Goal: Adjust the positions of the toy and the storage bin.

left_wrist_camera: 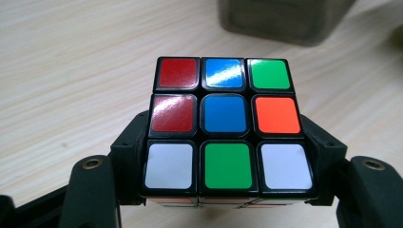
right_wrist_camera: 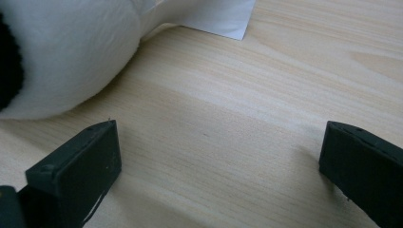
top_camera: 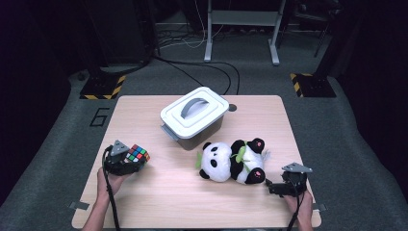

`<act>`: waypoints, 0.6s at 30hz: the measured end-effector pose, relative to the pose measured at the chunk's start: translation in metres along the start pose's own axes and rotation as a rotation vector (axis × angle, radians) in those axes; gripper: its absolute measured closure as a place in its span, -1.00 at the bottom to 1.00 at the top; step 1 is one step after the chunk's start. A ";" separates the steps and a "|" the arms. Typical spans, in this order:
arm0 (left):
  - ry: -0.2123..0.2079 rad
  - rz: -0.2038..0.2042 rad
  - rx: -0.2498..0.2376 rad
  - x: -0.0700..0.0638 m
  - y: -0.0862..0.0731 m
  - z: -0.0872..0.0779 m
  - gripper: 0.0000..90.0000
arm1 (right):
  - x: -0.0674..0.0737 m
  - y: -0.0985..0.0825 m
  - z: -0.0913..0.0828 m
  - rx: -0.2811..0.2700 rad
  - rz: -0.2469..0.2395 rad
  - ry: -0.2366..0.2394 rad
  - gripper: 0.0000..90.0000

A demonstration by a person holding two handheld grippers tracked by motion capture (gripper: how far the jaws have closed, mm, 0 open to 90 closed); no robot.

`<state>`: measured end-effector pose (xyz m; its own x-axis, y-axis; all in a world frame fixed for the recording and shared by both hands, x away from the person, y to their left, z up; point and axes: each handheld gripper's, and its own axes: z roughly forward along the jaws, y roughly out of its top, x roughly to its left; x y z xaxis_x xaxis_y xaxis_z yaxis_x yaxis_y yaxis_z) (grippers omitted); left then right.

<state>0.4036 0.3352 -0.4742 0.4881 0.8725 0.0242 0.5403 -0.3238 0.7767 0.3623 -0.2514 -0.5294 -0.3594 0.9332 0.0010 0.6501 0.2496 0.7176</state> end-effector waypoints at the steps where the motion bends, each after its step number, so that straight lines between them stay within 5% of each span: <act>1: 0.006 -0.012 0.001 0.003 0.001 0.001 -0.24 | 0.000 0.000 0.000 0.001 0.001 0.000 -1.00; 18: 0.181 -0.146 -0.013 0.053 0.016 0.003 -0.24 | 0.000 0.000 0.000 0.001 0.006 -0.003 -1.00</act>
<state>0.4401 0.3750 -0.4622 0.2738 0.9615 0.0226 0.5868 -0.1856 0.7882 0.3623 -0.2515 -0.5294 -0.3533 0.9355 0.0036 0.6529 0.2438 0.7171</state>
